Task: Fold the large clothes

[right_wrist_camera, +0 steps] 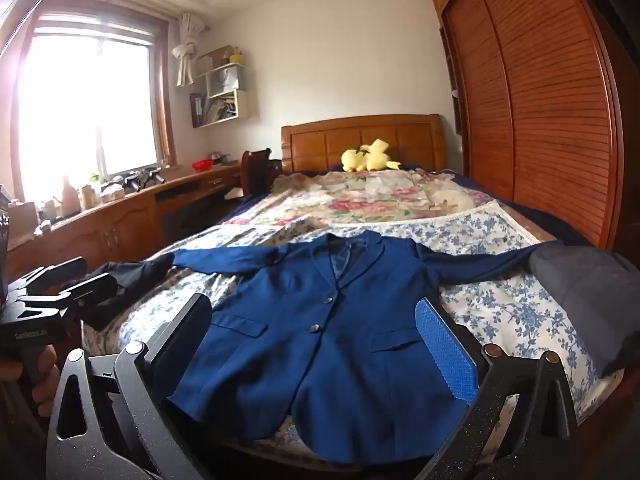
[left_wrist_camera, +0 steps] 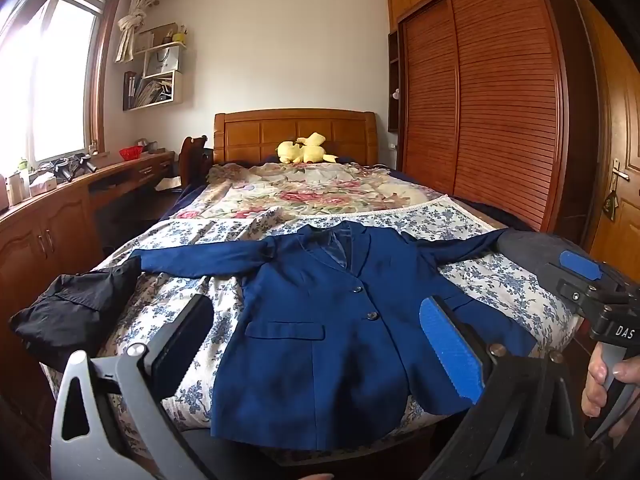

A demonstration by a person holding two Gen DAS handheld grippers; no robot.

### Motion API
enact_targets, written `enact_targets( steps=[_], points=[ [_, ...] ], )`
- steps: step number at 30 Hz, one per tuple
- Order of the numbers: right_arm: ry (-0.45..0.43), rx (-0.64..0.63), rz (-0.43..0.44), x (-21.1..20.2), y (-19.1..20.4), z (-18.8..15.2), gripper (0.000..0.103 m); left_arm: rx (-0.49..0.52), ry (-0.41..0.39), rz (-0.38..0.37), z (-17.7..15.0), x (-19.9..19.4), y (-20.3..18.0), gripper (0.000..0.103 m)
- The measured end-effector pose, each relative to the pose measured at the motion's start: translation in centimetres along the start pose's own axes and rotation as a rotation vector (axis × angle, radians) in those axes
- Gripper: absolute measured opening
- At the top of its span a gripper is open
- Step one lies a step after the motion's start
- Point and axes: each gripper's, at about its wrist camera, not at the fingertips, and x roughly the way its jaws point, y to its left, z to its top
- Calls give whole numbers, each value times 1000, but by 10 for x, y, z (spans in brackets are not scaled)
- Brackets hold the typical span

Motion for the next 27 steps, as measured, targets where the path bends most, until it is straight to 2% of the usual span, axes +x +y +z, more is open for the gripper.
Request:
enact_targets(
  steps=[8, 27],
  points=[
    [-12, -20, -9, 1, 1, -1, 103, 0, -8, -2, 9, -7, 0, 103],
    [-17, -22, -8, -1, 5, -2, 103, 11, -22, 4, 6, -11, -7, 103]
  ],
)
